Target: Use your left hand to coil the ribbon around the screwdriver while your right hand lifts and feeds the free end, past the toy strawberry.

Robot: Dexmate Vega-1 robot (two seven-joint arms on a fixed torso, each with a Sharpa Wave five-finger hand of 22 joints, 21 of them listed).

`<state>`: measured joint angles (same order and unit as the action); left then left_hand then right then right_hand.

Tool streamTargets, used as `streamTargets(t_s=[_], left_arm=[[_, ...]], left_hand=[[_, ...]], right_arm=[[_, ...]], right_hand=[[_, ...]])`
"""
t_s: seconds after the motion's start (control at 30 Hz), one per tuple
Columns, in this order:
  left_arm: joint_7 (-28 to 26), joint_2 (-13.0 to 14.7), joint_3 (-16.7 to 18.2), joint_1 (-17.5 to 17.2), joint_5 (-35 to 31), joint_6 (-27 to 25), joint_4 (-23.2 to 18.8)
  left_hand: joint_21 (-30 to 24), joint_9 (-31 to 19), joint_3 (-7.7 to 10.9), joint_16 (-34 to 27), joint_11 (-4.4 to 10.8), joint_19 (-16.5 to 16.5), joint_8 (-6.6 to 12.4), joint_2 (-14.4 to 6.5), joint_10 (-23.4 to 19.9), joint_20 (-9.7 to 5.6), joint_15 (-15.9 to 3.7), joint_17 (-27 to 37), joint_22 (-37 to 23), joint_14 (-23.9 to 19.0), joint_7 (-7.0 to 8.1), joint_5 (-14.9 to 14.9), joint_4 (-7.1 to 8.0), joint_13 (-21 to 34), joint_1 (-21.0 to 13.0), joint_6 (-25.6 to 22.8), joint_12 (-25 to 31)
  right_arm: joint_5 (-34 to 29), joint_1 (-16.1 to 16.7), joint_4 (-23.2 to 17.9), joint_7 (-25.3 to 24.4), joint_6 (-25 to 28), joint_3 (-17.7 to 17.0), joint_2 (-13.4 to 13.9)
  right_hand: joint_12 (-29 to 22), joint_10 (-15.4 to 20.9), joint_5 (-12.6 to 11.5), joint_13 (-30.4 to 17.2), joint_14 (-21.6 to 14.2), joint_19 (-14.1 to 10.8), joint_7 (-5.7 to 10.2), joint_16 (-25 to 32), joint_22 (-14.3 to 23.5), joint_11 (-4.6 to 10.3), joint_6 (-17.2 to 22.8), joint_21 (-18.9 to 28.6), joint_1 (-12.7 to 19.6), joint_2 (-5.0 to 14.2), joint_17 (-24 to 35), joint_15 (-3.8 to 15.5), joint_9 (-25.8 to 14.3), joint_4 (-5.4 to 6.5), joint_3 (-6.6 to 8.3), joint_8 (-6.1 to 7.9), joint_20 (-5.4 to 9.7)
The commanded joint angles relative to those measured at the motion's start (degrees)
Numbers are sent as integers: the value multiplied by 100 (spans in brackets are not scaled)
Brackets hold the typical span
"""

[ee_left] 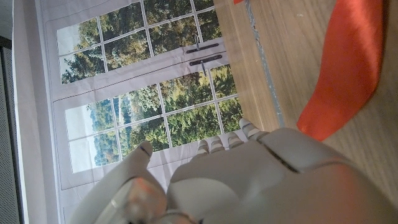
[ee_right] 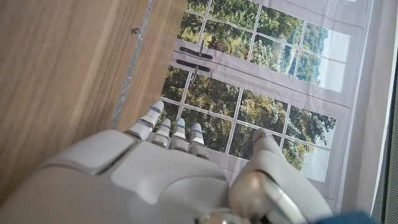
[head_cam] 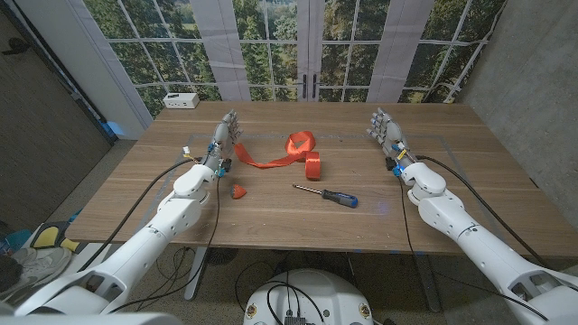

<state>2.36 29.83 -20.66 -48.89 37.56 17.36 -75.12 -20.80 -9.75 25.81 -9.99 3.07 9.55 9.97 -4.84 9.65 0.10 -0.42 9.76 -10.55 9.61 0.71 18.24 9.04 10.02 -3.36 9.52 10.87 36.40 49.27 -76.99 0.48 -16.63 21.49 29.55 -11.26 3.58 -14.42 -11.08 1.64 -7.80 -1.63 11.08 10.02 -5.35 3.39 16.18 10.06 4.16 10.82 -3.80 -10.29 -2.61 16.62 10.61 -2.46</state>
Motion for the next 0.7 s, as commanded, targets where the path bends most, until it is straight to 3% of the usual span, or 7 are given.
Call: streamTargets(t_s=[0.03, 0.23, 0.4, 0.5, 0.57, 0.7], left_arm=[[70, 22, 17, 11, -2, 87, 16], [62, -43, -49, 119, -50, 48, 76], [16, -69, -112, 209, -112, -49, 69], [-52, -85, -142, 225, -156, -94, 22], [-68, -105, -166, 246, -173, -119, 26], [-31, -108, -233, 297, -162, -281, -16]], left_hand=[[-36, -13, 41, -40, 14, 394, 41, -369, 1243, -6, -6, 22, -22, 1177, 0, 29, 4, 31, -6, 1128, 34], [-30, -13, 39, -44, 6, 388, 44, -365, 1225, -3, 1, 21, -22, 1165, 3, 29, 1, 31, -8, 1119, 41], [-29, -13, 37, -52, -4, 365, 67, -359, 1194, 17, 16, 20, -22, 1136, -4, 29, -3, 31, -11, 1051, 51], [-28, -13, 36, -59, -11, 353, 73, -356, 1175, 29, 28, 20, -22, 1112, 0, 29, -5, 31, -13, 1029, 57], [-30, -14, 35, -68, -31, 334, 81, -353, 1132, 45, 40, 19, -22, 1080, 0, 29, -8, 31, -15, 999, 72], [-39, -15, 33, -91, -40, 273, 102, -343, 1029, 75, 75, 17, -19, 987, 7, 29, -17, 31, -23, 912, 105]], right_arm=[[-72, 23, -101, -30, -32, 12, 25], [-103, 3, -42, 84, -63, 9, 114], [-131, 89, -240, 103, 26, -14, 288], [-281, 137, -412, 43, 82, -10, 452], [-436, 170, -522, -40, 98, 4, 551], [-576, 246, -792, -61, 284, 18, 793]], right_hand=[[-31, -14, -22, -13, -4, -48, 2, 22, 12, -40, 59, 13, 42, -13, 18, -40, -26, -5, 32, 31, -4], [-35, -2, -20, -13, -9, -57, 5, 23, 12, -46, 61, 6, 45, -20, 17, -54, -26, -14, 30, 32, -2], [-47, 34, -19, -13, -53, -87, -3, 36, 11, -58, 79, 1, 71, -28, 11, -82, -26, -43, 34, 39, -34], [-71, 128, -20, -12, -272, -176, 3, 97, 12, -54, 144, -17, 202, -19, -2, -215, -25, -156, 79, 61, -269], [-107, 256, -12, -15, -408, -220, 12, 130, 15, -129, 191, -33, 286, -15, -4, -285, -26, -229, 109, 72, -324], [-141, 410, 15, -20, -660, -313, 26, 191, 22, -134, 431, -46, 422, 6, 2, -300, -30, -342, 162, 143, -395]])
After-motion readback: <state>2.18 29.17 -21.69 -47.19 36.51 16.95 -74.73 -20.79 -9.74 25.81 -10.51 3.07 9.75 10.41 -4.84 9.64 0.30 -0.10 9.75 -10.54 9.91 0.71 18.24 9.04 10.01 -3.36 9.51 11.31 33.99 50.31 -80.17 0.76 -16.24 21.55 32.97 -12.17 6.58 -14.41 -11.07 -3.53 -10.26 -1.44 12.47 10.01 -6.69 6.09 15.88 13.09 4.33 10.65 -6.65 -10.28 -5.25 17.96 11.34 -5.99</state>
